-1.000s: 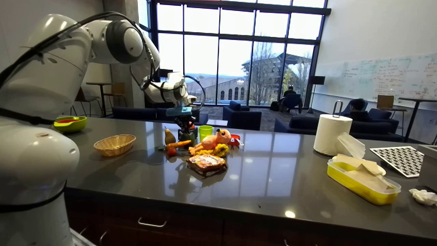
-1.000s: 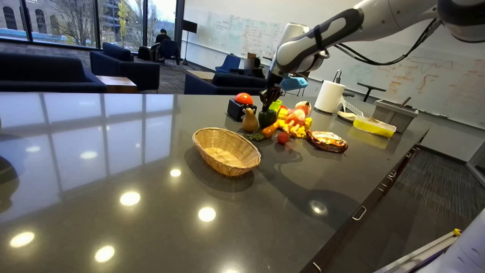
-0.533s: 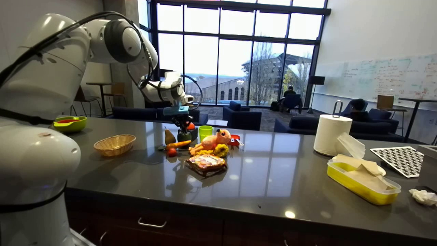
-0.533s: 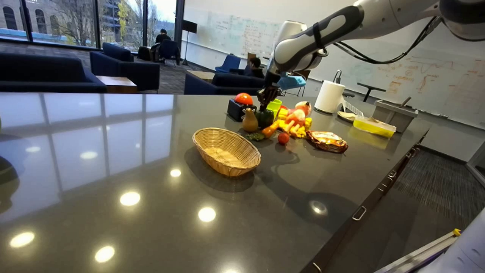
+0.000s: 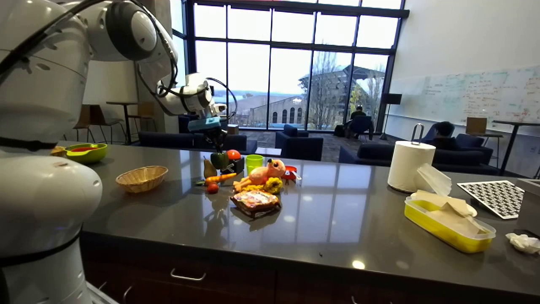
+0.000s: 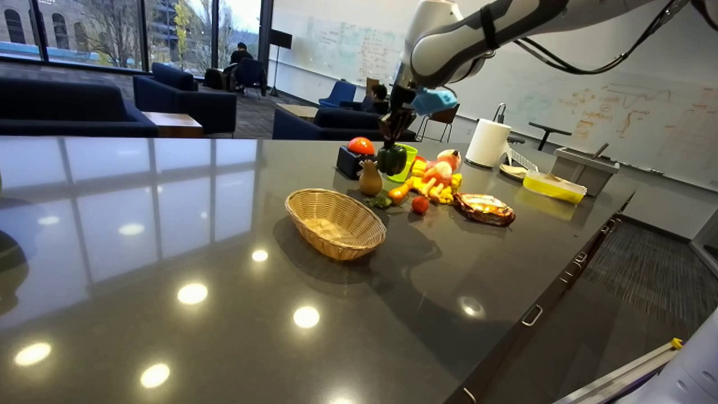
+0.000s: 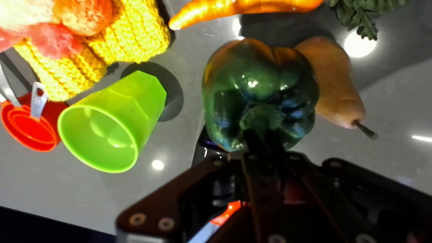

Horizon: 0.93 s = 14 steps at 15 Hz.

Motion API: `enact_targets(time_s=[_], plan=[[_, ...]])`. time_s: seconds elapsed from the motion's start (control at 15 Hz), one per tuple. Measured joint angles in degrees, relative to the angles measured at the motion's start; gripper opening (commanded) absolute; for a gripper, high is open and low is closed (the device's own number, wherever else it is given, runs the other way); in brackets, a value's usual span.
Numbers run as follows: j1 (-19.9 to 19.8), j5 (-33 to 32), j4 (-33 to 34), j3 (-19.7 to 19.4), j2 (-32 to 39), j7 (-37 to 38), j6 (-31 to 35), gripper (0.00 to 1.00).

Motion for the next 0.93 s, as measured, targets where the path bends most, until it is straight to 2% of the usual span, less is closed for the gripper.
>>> enact_targets(time_s=[0.4, 0.93], plan=[[3.3, -1.8, -4.1, 2.5, -6.9, 4.0, -4.9, 0.02], [5.7, -1.6, -6.6, 8.5, -9.1, 4.9, -10.0, 0.02]])
